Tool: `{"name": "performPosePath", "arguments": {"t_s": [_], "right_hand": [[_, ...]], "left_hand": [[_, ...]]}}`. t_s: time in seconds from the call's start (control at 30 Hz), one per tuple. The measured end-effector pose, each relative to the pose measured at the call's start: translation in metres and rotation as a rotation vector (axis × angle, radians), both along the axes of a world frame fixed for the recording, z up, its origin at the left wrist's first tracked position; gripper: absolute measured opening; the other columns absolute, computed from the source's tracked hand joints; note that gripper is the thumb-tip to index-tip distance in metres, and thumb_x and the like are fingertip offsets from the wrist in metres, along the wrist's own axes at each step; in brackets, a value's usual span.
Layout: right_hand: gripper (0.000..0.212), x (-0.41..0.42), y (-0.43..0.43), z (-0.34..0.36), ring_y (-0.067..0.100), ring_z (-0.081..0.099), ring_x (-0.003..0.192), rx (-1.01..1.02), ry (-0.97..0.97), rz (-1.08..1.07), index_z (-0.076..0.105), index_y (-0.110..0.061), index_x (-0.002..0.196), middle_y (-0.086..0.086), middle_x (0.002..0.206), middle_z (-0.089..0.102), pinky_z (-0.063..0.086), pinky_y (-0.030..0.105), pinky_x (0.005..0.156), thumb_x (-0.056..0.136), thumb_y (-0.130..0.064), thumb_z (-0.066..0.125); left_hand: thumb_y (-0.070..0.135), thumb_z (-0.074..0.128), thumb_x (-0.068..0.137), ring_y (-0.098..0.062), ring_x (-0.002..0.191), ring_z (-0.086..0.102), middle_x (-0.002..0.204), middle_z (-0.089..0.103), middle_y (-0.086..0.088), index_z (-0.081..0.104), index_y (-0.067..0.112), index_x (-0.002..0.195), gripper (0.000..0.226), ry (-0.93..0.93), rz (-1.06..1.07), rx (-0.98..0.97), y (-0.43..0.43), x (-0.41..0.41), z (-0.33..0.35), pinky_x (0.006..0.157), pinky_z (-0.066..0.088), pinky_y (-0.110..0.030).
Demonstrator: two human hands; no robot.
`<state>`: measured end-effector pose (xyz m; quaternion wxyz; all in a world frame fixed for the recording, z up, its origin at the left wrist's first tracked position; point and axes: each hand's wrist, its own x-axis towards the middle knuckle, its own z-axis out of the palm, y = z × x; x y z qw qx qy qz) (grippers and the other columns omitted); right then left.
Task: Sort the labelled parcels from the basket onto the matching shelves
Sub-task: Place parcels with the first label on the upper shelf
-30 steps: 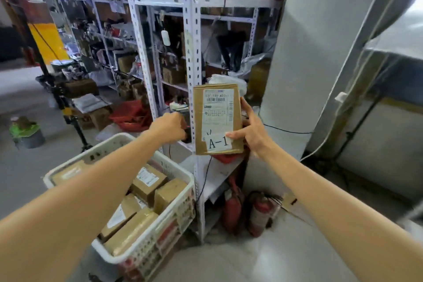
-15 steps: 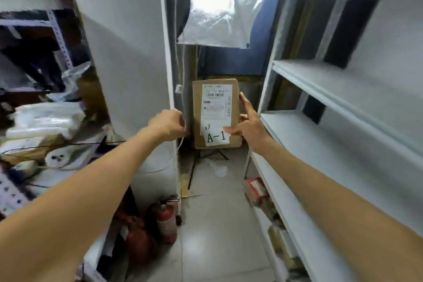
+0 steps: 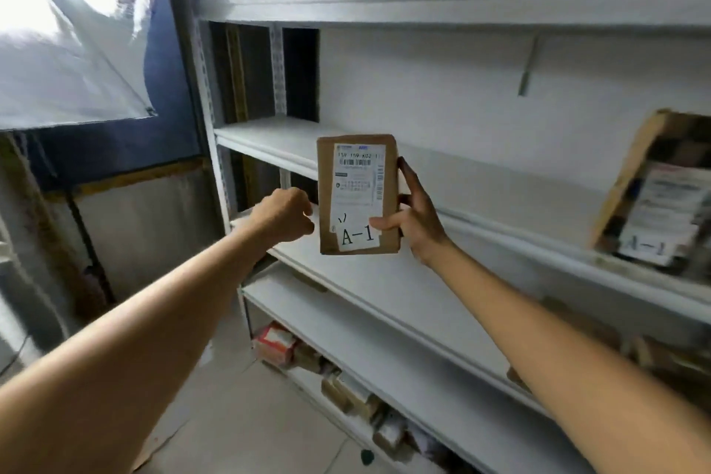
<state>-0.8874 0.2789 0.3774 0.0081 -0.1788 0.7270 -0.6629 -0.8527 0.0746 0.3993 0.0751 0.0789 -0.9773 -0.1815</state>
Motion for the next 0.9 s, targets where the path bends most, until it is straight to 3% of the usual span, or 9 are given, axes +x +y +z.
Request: {"name": "performPosePath", "arguments": {"t_s": [0.1, 0.17, 0.3, 0.37, 0.47, 0.57, 0.63, 0.8, 0.9], "right_hand": [[0.106, 0.008, 0.040, 0.003, 0.018, 0.058, 0.105, -0.038, 0.011, -0.153, 0.025, -0.040, 0.148, 0.009, 0.116, 0.058, 0.057, 0.030, 0.076, 0.069, 0.015, 0.066], [0.105, 0.012, 0.065, 0.007, 0.008, 0.054, 0.100, -0.045, 0.027, -0.254, 0.027, -0.039, 0.148, 0.000, 0.111, 0.057, 0.055, 0.030, 0.079, 0.067, 0.016, 0.067], [0.105, 0.013, 0.115, 0.012, 0.012, 0.051, 0.106, -0.043, 0.079, -0.435, 0.027, -0.037, 0.148, -0.006, 0.115, 0.054, 0.054, 0.038, 0.087, 0.065, 0.014, 0.069], [0.105, 0.013, 0.139, 0.015, 0.015, 0.046, 0.115, -0.031, 0.100, -0.486, 0.025, -0.036, 0.149, -0.003, 0.127, 0.050, 0.053, 0.035, 0.087, 0.066, 0.012, 0.069], [0.104, 0.008, 0.171, 0.019, 0.014, 0.043, 0.117, -0.019, 0.126, -0.563, 0.023, -0.037, 0.149, -0.004, 0.126, 0.048, 0.051, 0.026, 0.081, 0.068, 0.010, 0.070], [0.104, -0.005, 0.191, 0.021, 0.021, 0.041, 0.127, -0.047, 0.185, -0.607, 0.021, -0.034, 0.149, 0.002, 0.141, 0.042, 0.053, 0.033, 0.088, 0.069, 0.013, 0.068], [0.102, -0.014, 0.199, 0.022, 0.020, 0.036, 0.133, -0.078, 0.220, -0.618, 0.018, -0.030, 0.150, 0.004, 0.149, 0.036, 0.048, 0.028, 0.090, 0.071, 0.016, 0.065], [0.101, -0.034, 0.212, 0.012, 0.010, 0.033, 0.127, -0.067, 0.212, -0.680, 0.015, -0.028, 0.151, 0.000, 0.152, 0.032, 0.039, 0.040, 0.105, 0.074, 0.013, 0.067], [0.103, -0.051, 0.216, 0.007, 0.017, 0.029, 0.136, -0.018, 0.155, -0.672, 0.008, -0.030, 0.152, 0.001, 0.155, 0.026, 0.033, 0.046, 0.111, 0.077, 0.010, 0.065]], "left_hand": [[0.022, 0.070, 0.083, -0.023, 0.094, 0.062, 0.109, 0.065, -0.001, 0.065, 0.016, 0.112, 0.030, 0.002, -0.144, 0.009, 0.041, -0.027, 0.001, 0.074, 0.050, -0.031], [0.024, 0.070, 0.084, -0.022, 0.090, 0.062, 0.110, 0.066, -0.005, 0.064, 0.017, 0.113, 0.030, -0.004, -0.229, -0.010, 0.069, -0.039, 0.000, 0.072, 0.051, -0.030], [0.020, 0.068, 0.084, -0.023, 0.087, 0.060, 0.109, 0.064, -0.007, 0.062, 0.019, 0.113, 0.030, 0.012, -0.347, -0.101, 0.125, -0.058, 0.000, 0.071, 0.051, -0.030], [0.021, 0.068, 0.084, -0.025, 0.091, 0.062, 0.111, 0.064, -0.007, 0.062, 0.020, 0.113, 0.030, 0.018, -0.394, -0.108, 0.148, -0.067, 0.003, 0.077, 0.054, -0.032], [0.023, 0.067, 0.084, -0.025, 0.094, 0.062, 0.114, 0.063, -0.006, 0.061, 0.022, 0.116, 0.032, 0.029, -0.444, -0.128, 0.176, -0.083, 0.011, 0.076, 0.051, -0.030], [0.023, 0.065, 0.085, -0.025, 0.099, 0.061, 0.117, 0.062, -0.005, 0.061, 0.022, 0.119, 0.034, 0.043, -0.472, -0.134, 0.194, -0.098, 0.021, 0.076, 0.049, -0.030], [0.022, 0.065, 0.086, -0.026, 0.101, 0.061, 0.118, 0.062, -0.005, 0.061, 0.021, 0.120, 0.035, 0.053, -0.476, -0.131, 0.202, -0.107, 0.025, 0.080, 0.050, -0.031], [0.021, 0.064, 0.086, -0.024, 0.099, 0.062, 0.115, 0.064, -0.004, 0.060, 0.021, 0.120, 0.034, 0.052, -0.496, -0.113, 0.220, -0.126, 0.014, 0.077, 0.050, -0.030], [0.019, 0.066, 0.084, -0.023, 0.097, 0.062, 0.114, 0.065, -0.003, 0.060, 0.021, 0.118, 0.035, 0.010, -0.524, -0.077, 0.227, -0.138, 0.005, 0.083, 0.053, -0.034]]}}
